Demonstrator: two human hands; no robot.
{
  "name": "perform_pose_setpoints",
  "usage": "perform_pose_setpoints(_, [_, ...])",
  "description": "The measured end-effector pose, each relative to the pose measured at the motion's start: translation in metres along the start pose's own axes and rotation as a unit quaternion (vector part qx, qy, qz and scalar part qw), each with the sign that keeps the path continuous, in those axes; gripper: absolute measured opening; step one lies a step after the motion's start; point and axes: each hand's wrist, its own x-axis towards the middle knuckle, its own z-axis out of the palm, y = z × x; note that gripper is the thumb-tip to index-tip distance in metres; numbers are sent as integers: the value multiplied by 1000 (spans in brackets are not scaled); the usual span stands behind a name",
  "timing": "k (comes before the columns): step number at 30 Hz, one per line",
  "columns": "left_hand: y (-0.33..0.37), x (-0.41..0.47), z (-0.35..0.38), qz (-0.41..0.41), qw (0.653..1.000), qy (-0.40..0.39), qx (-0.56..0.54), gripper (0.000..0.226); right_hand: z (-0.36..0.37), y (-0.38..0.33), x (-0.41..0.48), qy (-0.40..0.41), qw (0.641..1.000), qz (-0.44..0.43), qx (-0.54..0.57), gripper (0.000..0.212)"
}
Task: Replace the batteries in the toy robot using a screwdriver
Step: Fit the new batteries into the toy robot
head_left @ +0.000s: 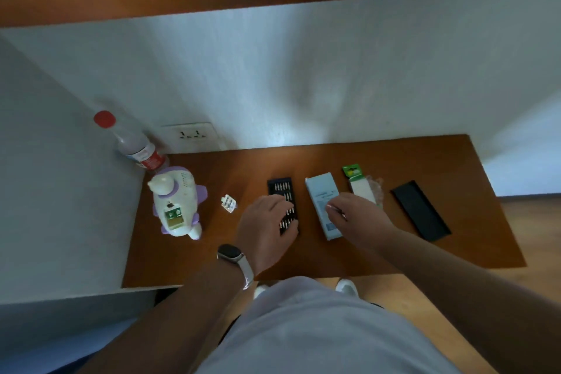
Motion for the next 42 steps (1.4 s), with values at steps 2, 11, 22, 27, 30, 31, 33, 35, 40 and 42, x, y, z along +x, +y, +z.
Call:
perform_pose_setpoints(2, [19,11,14,4,1000,-18,0,30,-5,24,-9,-1,999,33,-1,31])
perform_pose_setpoints(11, [83,48,81,31,994,-103,15,29,-21,121,-32,-26,992,118,27,34])
perform_pose_setpoints(22, [123,58,143,-58,985,-156,46,32,-30,175,-10,-80,989,92,86,18])
perform_pose_setpoints(27, [130,57,160,-85,980,-160,79,29,-25,186,9,-137,984,64,93,22])
perform_pose_setpoints(30, [130,55,165,-88,976,-169,103,33,-23,184,17,-156,983,42,90,25])
perform_pose_setpoints(31, [130,55,166,-88,974,-174,114,34,-21,184,19,-161,982,30,91,21])
perform_pose_setpoints(33, [130,56,168,-89,970,-184,129,36,-18,184,23,-173,981,19,90,6])
perform_pose_setpoints(35, [131,58,170,-90,969,-190,133,37,-18,185,26,-172,981,12,88,20])
perform_pose_setpoints(40, [136,54,172,-101,965,-194,144,43,-14,188,27,-176,981,14,85,21])
perform_pose_setpoints(42, [137,52,173,-100,965,-197,144,48,-12,188,27,-178,980,8,92,16])
